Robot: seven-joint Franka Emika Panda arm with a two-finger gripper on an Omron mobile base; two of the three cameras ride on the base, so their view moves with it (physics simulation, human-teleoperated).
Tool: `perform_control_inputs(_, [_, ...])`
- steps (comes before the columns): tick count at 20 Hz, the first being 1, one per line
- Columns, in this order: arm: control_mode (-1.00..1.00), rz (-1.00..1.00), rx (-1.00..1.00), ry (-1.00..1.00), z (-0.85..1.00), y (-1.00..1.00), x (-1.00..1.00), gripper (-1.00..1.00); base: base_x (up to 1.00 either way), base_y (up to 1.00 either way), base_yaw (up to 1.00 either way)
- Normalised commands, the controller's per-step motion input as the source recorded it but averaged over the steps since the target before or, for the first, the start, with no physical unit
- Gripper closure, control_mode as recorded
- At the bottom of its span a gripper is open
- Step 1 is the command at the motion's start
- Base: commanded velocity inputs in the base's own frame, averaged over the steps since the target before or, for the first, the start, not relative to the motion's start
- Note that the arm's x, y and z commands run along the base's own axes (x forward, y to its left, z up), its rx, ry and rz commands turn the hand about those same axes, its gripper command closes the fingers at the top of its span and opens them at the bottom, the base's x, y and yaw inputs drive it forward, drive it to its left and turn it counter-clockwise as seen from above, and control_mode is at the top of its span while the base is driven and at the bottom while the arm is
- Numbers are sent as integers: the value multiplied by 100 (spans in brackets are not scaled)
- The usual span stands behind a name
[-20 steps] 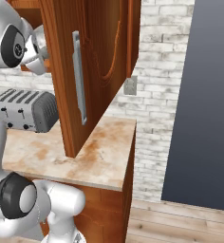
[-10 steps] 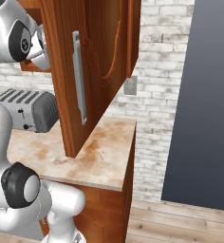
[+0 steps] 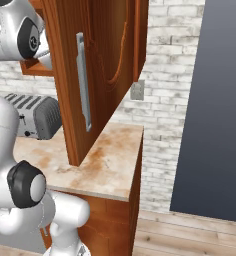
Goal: Pick up the bowls on the counter and stack them on top of one another in the open cabinet. Place the smaller bowl on top of the larger bowl.
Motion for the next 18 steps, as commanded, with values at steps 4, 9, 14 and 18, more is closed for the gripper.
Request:
perform_control_inputs(4, [-100, 0, 3, 0, 1, -1, 28, 100, 0, 0, 0])
perform_control_inputs(9, [-100, 0, 2, 0, 2, 0, 28, 100, 0, 0, 0])
perform_control_inputs(14, [-100, 0, 3, 0, 0, 0, 29, 100, 0, 0, 0])
perform_control_inputs(18, [-100, 0, 3, 0, 0, 2, 30, 100, 0, 0, 0])
